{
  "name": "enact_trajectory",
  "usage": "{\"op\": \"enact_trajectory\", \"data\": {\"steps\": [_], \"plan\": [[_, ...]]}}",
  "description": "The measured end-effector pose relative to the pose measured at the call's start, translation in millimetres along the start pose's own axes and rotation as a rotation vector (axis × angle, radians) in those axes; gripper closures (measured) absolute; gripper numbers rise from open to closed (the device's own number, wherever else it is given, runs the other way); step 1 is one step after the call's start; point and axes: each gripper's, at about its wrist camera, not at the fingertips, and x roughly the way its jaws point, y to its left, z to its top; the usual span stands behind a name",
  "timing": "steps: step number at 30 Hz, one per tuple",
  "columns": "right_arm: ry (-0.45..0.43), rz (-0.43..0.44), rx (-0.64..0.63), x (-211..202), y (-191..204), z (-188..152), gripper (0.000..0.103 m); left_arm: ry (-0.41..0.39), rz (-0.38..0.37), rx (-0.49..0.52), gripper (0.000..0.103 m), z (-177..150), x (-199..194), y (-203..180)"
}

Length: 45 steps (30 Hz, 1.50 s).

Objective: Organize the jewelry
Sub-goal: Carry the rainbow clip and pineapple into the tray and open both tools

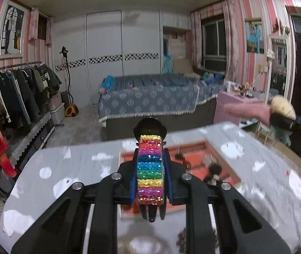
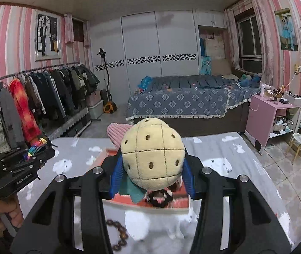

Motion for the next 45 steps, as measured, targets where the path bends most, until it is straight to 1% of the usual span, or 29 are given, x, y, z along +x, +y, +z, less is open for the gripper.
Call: {"op": "enact_trajectory", "data": {"steps": [4, 8, 10, 12, 13, 16, 18, 20, 22, 24, 27, 29, 34, 40, 45], "plan": [[0.001, 0.01, 0.027, 29, -1, 16, 0.055, -0.019, -0.023, -0.045, 0.082, 18, 26, 6], [0.005, -0.002, 0.047, 59, -7, 20, 0.055, -0.011, -0.033, -0.069, 0.082, 20, 58, 8], [0.014, -0.002, 0.06, 76, -11, 14, 0.055, -0.008, -0.042, -0.078, 0.082, 14, 72, 8], [0.01, 0.001, 0.065, 92, -14, 0, 0.055, 0.01, -0.032, -0.07, 0.082, 8, 88, 6], [0.019, -0.003, 0.064, 99, -15, -5, 0.055, 0.034, -0.036, -0.064, 0.082, 3, 98, 5], [0.07, -0.015, 0.084, 127, -18, -24, 0.055, 0.052, -0.032, -0.064, 0.082, -19, 117, 2], [0.106, -0.031, 0.06, 142, -13, -35, 0.055, 0.104, -0.02, -0.046, 0.082, -32, 137, 0], [0.128, -0.051, 0.031, 151, -9, -43, 0.055, 0.137, -0.032, -0.07, 0.082, -42, 149, 2], [0.154, -0.05, 0.035, 161, -8, -52, 0.055, 0.178, -0.041, -0.078, 0.082, -51, 159, 1], [0.18, -0.062, 0.025, 168, -11, -62, 0.055, 0.199, -0.045, -0.089, 0.082, -57, 165, 0], [0.216, -0.093, 0.016, 177, -16, -74, 0.055, 0.229, -0.052, -0.07, 0.082, -67, 172, -7], [0.24, -0.094, 0.027, 181, -23, -82, 0.055, 0.244, -0.054, -0.062, 0.082, -70, 176, -12], [0.29, -0.109, 0.018, 195, -28, -97, 0.054, 0.286, -0.063, -0.066, 0.082, -79, 189, -11], [0.324, -0.106, 0.0, 202, -21, -108, 0.054, 0.326, -0.054, -0.069, 0.082, -89, 200, -8], [0.356, -0.114, -0.018, 212, -17, -118, 0.052, 0.334, -0.051, -0.068, 0.081, -93, 201, -6]]}}
